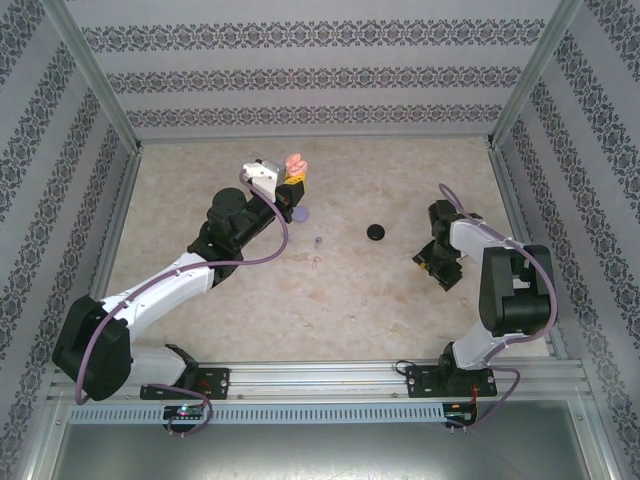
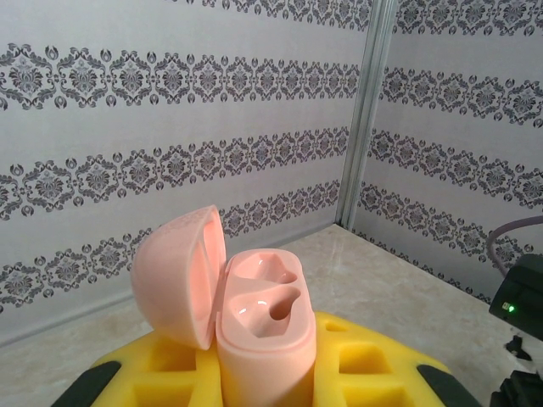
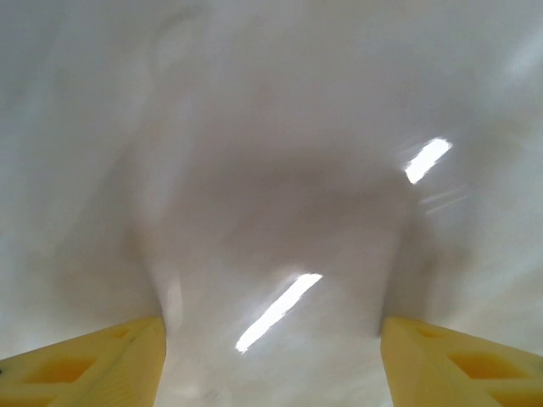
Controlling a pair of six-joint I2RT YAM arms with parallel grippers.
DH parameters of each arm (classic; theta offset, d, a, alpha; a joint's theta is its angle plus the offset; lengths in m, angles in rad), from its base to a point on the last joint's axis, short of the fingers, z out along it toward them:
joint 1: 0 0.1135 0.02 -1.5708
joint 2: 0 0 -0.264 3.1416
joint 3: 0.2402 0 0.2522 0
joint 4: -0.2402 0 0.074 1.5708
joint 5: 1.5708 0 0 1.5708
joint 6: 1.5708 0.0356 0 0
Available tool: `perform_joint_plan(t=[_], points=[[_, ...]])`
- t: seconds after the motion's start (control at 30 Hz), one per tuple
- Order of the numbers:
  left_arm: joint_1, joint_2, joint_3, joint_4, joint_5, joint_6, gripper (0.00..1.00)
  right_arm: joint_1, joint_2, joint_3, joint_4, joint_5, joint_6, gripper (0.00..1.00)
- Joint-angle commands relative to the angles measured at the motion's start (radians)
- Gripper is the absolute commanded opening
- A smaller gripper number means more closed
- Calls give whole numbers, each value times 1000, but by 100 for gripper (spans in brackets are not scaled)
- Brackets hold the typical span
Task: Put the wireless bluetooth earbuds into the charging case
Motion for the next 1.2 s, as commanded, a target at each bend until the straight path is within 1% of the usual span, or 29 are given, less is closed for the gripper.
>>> perform_joint_plan(t=[0.0,0.1,0.17,0.23,0.33,0.4,0.5,0.7,0.87,1.0,1.17], points=[[-16,-18,13,3,-4,-9,0,31,-35,42,-15,-62,25,68],[-14,-19,18,-13,-3,-1,0,17,-103,53,-52,-33,-15,69],[-15,-17,20,-25,-4,2,0,-17,-141,47,-74,-18,-43,69],[-14,-9,17,-25,3,3,0,-71,-169,26,-80,-18,-71,69],[-15,5,5,-2,11,-3,0,-182,-191,-12,-72,-47,-115,69],[-16,18,-5,23,27,-6,0,-244,-185,-21,-66,-62,-157,69],[-16,36,-20,57,41,-16,0,-301,-154,-17,-61,-78,-203,70],[-26,70,-48,89,42,-33,0,-362,-112,3,-82,-69,-283,69],[-36,101,-67,129,37,-29,0,-428,-98,8,-97,-46,-311,70],[-39,109,-77,152,38,-26,0,-432,-73,15,-105,-37,-317,69],[-40,118,-77,162,42,-19,0,-430,-65,-21,-94,-30,-304,69]])
